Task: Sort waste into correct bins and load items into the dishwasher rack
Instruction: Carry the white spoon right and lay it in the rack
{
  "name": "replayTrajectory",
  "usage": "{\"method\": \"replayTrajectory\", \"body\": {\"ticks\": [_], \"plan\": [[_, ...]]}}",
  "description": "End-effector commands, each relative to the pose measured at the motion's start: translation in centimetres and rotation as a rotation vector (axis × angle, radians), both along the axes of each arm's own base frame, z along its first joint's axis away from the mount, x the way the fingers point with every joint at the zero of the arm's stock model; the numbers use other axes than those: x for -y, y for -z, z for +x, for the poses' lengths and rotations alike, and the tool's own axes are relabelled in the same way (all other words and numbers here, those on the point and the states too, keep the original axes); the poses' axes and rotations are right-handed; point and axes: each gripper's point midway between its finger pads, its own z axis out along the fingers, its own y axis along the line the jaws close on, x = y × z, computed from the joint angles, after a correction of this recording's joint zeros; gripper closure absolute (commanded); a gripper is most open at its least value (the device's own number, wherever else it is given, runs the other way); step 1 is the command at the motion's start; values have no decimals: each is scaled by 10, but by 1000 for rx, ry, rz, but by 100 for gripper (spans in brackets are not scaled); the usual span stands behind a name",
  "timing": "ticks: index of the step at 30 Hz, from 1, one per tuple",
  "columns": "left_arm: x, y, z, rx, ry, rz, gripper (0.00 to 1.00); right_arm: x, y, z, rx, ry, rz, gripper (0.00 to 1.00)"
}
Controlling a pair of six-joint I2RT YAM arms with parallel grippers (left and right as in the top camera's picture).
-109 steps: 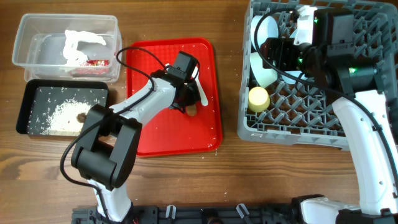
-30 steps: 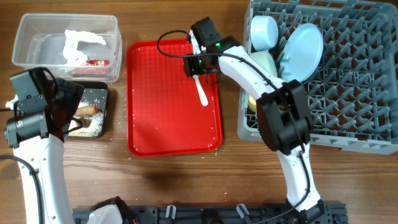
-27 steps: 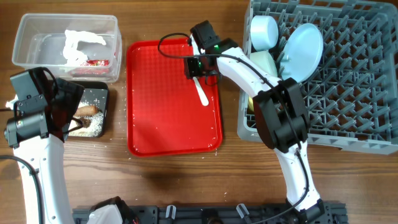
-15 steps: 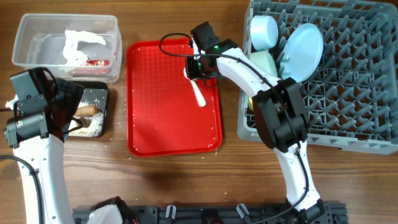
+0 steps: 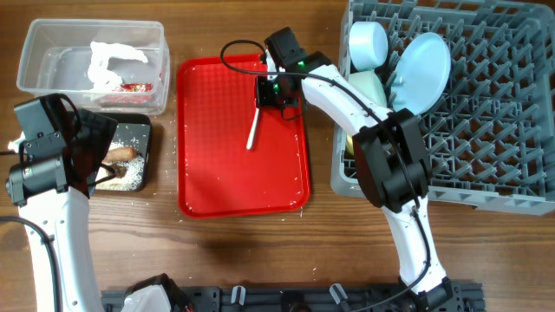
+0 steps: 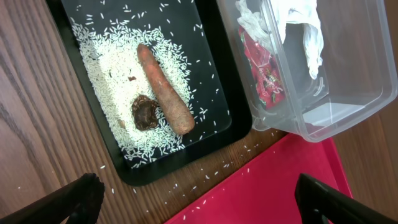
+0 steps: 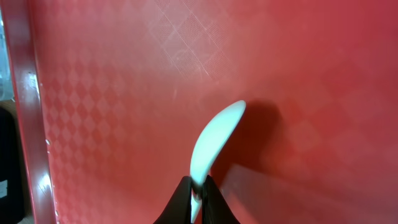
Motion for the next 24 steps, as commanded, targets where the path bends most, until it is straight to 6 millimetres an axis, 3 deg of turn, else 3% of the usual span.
{"method": "replayTrajectory", "body": {"ticks": [1,3,4,6,7,9,15,17,19,20,24], "plan": [[1,-7,3,16,13,7,0,20,32,-3,-31,24,-126,96],[1,-7,3,16,13,7,0,18,6,6,30,4,-119,96],[1,-7,3,16,13,7,0,14,-27,13,93,-15,-93,96],[1,-7,3,16,13,7,0,13,-58,16,157,-30,-70,96],[1,-7,3,16,13,7,0,12,-86,18,217,-46,-53,96],[1,-7,3,16,13,7,0,17,-101,21,256,-29,-65,96],[1,-7,3,16,13,7,0,12,-108,17,266,-70,-41,96],[1,-7,3,16,13,7,0,11,-128,15,295,-89,-5,96],[1,-7,3,16,13,7,0,20,-162,14,354,-88,11,96],[1,-7,3,16,13,6,0,36,-194,13,407,-67,11,96],[1,-7,3,16,13,7,0,107,-273,-1,534,13,-38,96]]}}
